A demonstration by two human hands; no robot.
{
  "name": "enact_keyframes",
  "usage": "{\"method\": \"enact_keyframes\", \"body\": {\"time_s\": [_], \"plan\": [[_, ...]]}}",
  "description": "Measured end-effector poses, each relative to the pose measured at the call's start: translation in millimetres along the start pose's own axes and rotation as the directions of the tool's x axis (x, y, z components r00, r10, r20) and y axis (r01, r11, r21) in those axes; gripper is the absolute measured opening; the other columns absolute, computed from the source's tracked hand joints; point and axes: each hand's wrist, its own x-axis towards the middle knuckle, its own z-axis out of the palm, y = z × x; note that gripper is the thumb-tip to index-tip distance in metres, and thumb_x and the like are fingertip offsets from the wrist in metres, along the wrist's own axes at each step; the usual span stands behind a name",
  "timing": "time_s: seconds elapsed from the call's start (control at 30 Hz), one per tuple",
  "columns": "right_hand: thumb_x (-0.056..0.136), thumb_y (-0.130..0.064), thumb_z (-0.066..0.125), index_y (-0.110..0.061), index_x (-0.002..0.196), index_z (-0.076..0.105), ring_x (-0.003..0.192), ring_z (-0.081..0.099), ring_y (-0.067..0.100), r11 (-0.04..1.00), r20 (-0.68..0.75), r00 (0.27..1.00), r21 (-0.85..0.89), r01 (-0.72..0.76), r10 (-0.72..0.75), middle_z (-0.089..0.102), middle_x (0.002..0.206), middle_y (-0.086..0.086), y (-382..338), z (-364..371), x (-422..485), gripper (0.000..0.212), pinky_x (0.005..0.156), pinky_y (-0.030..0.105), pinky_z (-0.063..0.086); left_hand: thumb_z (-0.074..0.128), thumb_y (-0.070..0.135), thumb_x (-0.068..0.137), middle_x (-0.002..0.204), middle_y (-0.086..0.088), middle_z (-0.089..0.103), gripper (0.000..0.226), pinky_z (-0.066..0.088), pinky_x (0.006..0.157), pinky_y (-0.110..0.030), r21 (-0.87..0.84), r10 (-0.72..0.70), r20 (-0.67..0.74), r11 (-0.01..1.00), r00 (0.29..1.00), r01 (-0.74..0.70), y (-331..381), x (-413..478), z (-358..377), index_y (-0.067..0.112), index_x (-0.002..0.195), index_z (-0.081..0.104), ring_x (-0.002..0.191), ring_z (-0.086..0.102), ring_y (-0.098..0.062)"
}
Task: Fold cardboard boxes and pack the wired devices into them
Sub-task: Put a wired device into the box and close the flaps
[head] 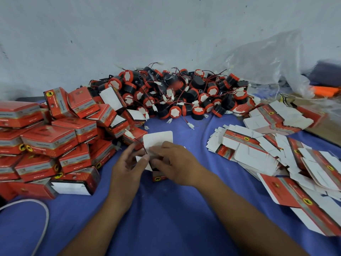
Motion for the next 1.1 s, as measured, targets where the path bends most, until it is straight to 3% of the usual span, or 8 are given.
{"method": "enact_keyframes", "body": {"time_s": [0.1,0.2,0.33,0.53,0.63,0.73,0.93,1.1], "plan": [[0.100,-0.024,0.056,-0.025,0.124,0.069,0.084,0.050,0.010,0.998,0.036,0.997,0.020,0.061,-0.062,0.054,0.095,-0.007,-2,-2,-2,0.027,0.078,0.040,0.050,0.069,0.003,0.089,0.103,0.006,0.073,0.034,0.051,0.080,-0.015,0.105,0.090,0.008,0.990,0.996,-0.091,2,-4,-2,0.024,0.116,0.070,0.098,0.069,-0.011],[0.100,-0.021,0.056,-0.022,0.117,0.070,0.082,0.048,0.008,0.994,0.050,0.993,0.031,0.107,-0.108,0.049,0.086,-0.013,-2,-3,-3,0.022,0.077,0.041,0.049,0.072,0.005,0.087,0.106,0.010,0.070,0.035,0.050,0.079,-0.013,0.207,0.179,-0.028,0.964,0.983,-0.170,6,-11,-3,0.030,0.110,0.069,0.099,0.065,-0.004],[0.099,-0.017,0.059,-0.016,0.120,0.067,0.090,0.060,0.013,0.984,0.033,0.997,0.167,0.058,-0.064,0.066,0.101,-0.005,0,-4,-3,0.023,0.082,0.039,0.052,0.072,0.002,0.085,0.116,0.009,0.060,0.042,0.046,0.086,-0.012,0.320,0.277,0.009,0.910,0.961,-0.265,11,-14,1,0.034,0.111,0.065,0.105,0.058,-0.002],[0.100,-0.026,0.056,-0.020,0.108,0.069,0.091,0.065,0.013,0.965,0.025,0.999,0.260,-0.034,0.029,0.071,0.099,-0.008,0,-2,-1,0.016,0.084,0.043,0.052,0.073,0.020,0.088,0.110,0.014,0.064,0.028,0.050,0.084,-0.020,0.289,0.230,-0.001,0.932,0.973,-0.220,10,-21,11,0.032,0.111,0.061,0.106,0.061,-0.008],[0.104,-0.031,0.051,-0.016,0.097,0.069,0.085,0.064,0.015,0.967,-0.003,0.999,0.252,-0.034,0.036,0.070,0.092,-0.004,-3,-1,1,0.025,0.080,0.045,0.052,0.076,0.020,0.086,0.103,0.016,0.064,0.036,0.046,0.078,-0.011,0.257,0.222,-0.107,0.948,0.969,-0.189,10,-21,10,0.041,0.107,0.055,0.099,0.062,-0.004],[0.106,-0.031,0.046,-0.008,0.096,0.071,0.086,0.063,0.022,0.982,0.005,1.000,0.188,0.015,-0.016,0.068,0.092,0.003,-3,-1,1,0.036,0.080,0.047,0.051,0.076,0.021,0.084,0.093,0.022,0.066,0.035,0.045,0.079,-0.014,0.270,0.186,-0.146,0.952,0.972,-0.142,11,-16,7,0.045,0.097,0.055,0.091,0.063,0.000],[0.106,-0.033,0.046,-0.014,0.092,0.068,0.080,0.062,0.016,0.962,-0.010,1.000,0.273,0.015,-0.013,0.067,0.085,-0.003,-1,-1,0,0.032,0.076,0.044,0.052,0.073,0.021,0.088,0.094,0.024,0.070,0.030,0.050,0.079,-0.025,0.339,0.201,-0.060,0.926,0.978,-0.169,11,-16,4,0.047,0.097,0.062,0.091,0.065,0.001],[0.104,-0.033,0.052,-0.024,0.093,0.066,0.067,0.062,0.005,0.877,-0.022,0.997,0.476,-0.060,0.080,0.068,0.076,-0.010,2,0,-1,0.019,0.067,0.021,0.049,0.066,0.023,0.084,0.092,0.015,0.066,0.011,0.052,0.078,-0.026,0.448,0.345,0.153,0.811,0.926,-0.376,17,-10,-2,0.029,0.091,0.071,0.089,0.065,-0.009]]}}
